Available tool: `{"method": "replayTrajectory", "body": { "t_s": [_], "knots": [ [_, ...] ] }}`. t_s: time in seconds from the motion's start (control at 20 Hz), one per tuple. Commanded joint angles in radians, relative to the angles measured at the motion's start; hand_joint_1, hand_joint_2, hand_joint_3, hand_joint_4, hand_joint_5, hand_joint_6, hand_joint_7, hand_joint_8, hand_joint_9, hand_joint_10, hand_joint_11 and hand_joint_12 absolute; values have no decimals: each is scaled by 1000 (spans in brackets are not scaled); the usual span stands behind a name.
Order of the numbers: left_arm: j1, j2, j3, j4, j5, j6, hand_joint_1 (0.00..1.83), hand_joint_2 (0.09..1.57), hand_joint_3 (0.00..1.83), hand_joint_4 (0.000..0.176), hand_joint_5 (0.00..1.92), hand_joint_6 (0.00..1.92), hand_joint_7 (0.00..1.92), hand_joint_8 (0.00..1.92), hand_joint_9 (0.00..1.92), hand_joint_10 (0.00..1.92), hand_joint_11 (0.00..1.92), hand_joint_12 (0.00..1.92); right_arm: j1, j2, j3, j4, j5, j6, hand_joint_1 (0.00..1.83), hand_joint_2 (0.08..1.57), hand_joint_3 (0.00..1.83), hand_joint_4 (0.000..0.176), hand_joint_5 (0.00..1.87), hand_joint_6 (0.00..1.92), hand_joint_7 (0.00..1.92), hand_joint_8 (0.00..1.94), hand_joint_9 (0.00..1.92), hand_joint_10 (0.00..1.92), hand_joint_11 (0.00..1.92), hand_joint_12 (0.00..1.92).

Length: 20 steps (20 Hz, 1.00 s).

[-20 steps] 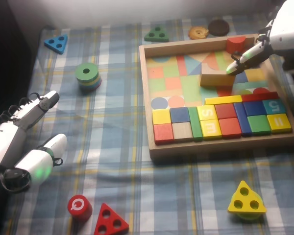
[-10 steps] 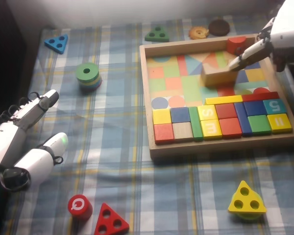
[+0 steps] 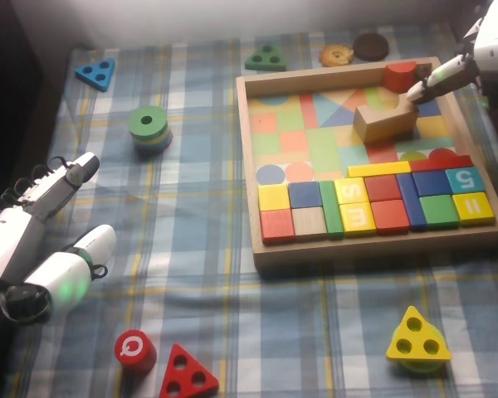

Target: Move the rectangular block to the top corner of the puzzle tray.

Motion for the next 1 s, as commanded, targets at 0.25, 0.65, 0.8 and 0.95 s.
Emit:
{"method": "replayTrajectory", "body": {
  "t_s": [0.25, 0.65, 0.8, 0.95],
  "knots": [
    [-5, 7, 6, 42, -104, -3, 589, 1416, 0, 53, 241, 1, 163, 3, 60, 4, 0, 0, 16, 8, 13, 17, -49, -5, 1574, 1192, 67, 0, 374, 1, 1432, 1941, 1659, 1921, 1709, 1921],
    [-5, 7, 6, 42, -104, -3, 601, 1414, 1, 61, 240, 1, 167, 2, 68, 4, 0, 0, 16, 8, -23, 17, -48, -5, 1704, 1162, 65, 0, 343, 0, 1349, 1941, 1583, 1921, 1649, 1921],
    [-4, 6, 6, 41, -104, -4, 598, 1412, 0, 53, 241, 1, 164, 0, 67, 2, 0, 0, 16, 8, -42, 17, -48, -5, 1740, 1135, 40, 0, 359, 3, 1284, 1941, 1525, 1921, 1600, 1921],
    [-5, 6, 7, 41, -104, -4, 621, 1407, 0, 58, 245, 2, 167, 2, 62, 1, 0, 0, 16, 8, -44, 4, -47, -5, 1754, 1136, 17, 0, 357, 2, 1169, 1941, 1436, 1921, 1520, 1921]
  ]
}}
